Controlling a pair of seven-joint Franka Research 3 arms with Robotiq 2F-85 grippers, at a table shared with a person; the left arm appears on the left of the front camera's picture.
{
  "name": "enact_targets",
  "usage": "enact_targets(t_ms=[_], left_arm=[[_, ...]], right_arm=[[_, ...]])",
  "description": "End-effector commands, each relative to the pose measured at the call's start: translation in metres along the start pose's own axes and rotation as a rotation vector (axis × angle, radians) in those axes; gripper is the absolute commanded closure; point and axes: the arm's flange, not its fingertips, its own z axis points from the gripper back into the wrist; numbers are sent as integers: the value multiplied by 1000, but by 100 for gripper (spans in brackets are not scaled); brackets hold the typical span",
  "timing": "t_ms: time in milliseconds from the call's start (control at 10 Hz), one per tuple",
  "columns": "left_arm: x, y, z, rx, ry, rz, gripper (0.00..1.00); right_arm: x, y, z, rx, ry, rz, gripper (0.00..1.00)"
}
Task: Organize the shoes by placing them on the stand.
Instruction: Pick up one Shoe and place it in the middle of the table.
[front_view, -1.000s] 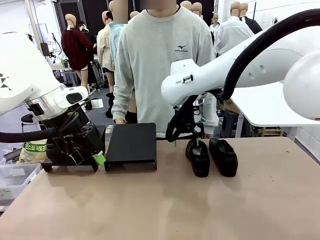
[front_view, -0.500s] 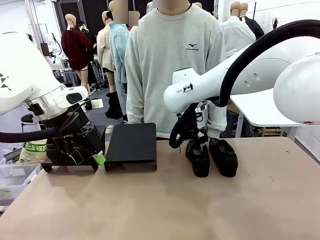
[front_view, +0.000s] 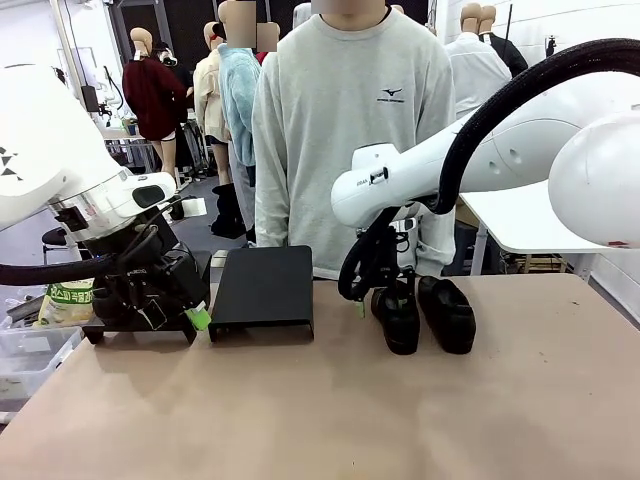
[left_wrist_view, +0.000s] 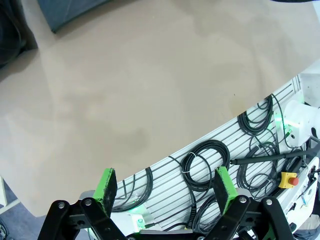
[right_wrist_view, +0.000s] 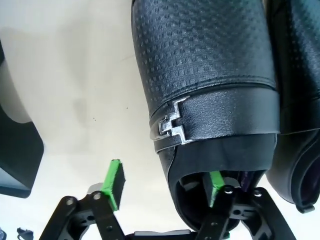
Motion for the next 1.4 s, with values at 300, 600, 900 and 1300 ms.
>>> enact_targets(t_ms=[300,600,900,1300], left_arm=[[0,1,1,-17,2,-5,0],[0,1,1,-17,2,-5,0],[0,1,1,-17,2,-5,0],[0,1,1,-17,2,-5,0]], right_arm=[[-10,-4,-5,-14,13,32,100],[-9,-9,-4,-17,25,23,100],[-14,-11,4,-12,59,-23,100],[-127,-16,78,-30,-58,-217,100]])
